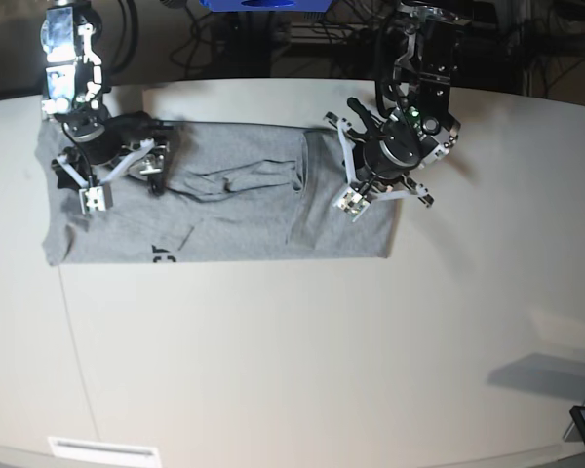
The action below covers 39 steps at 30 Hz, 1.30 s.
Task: Fold the T-shirt properly
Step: 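Open the left gripper and lift it off the folded end, then release the right gripper and move both grippers away from the shirt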
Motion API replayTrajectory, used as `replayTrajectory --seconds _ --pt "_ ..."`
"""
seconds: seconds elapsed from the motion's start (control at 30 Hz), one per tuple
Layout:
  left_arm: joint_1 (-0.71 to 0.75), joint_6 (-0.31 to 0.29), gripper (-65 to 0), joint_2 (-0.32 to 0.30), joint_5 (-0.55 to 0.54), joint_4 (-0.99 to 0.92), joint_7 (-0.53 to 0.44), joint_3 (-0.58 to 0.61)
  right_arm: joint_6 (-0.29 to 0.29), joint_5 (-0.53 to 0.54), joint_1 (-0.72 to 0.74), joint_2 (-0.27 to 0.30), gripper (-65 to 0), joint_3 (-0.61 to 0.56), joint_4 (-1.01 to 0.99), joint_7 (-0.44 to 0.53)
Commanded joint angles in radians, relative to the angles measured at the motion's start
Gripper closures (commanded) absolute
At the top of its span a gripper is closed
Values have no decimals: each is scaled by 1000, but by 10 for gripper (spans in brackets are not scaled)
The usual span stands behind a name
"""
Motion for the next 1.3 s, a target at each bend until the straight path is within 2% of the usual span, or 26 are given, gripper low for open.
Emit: replayTrajectory --seconds 0.0,0.43,0.53,0.6,0.73,0.87,1.07,1.2,1.27 --pt "-10 3 0 2 1 14 -10 -2 -16 9 -28 1 -586 -1 -20 -157" --pt "25 6 0 1 1 88 -7 -3 -16 9 -37 1 -586 2 -20 -157" --pt "31 64 0 -1 3 77 -8 -3 -16 9 -37 1 -586 2 -20 -157" --pt "27 82 -2 -1 3 65 -8 -3 -16 9 -37 1 -586 0 -20 -157" --pt "7 82 -2 1 -1 74 -10 -5 -16 9 -37 1 -586 -1 -19 -157" --pt "-36 84 -2 33 -5 82 -10 -5 -14 11 -39 1 -586 0 -10 -157" --pt "-70 84 -2 90 -2 86 -10 -5 -14 11 -53 1 -588 5 104 -148" --pt "-90 84 -2 84 -1 83 -8 -5 -20 9 -57 7 -589 7 204 -148" --pt "-88 84 -2 59 9 83 -8 -22 -20 8 -53 9 -589 7 227 -155"
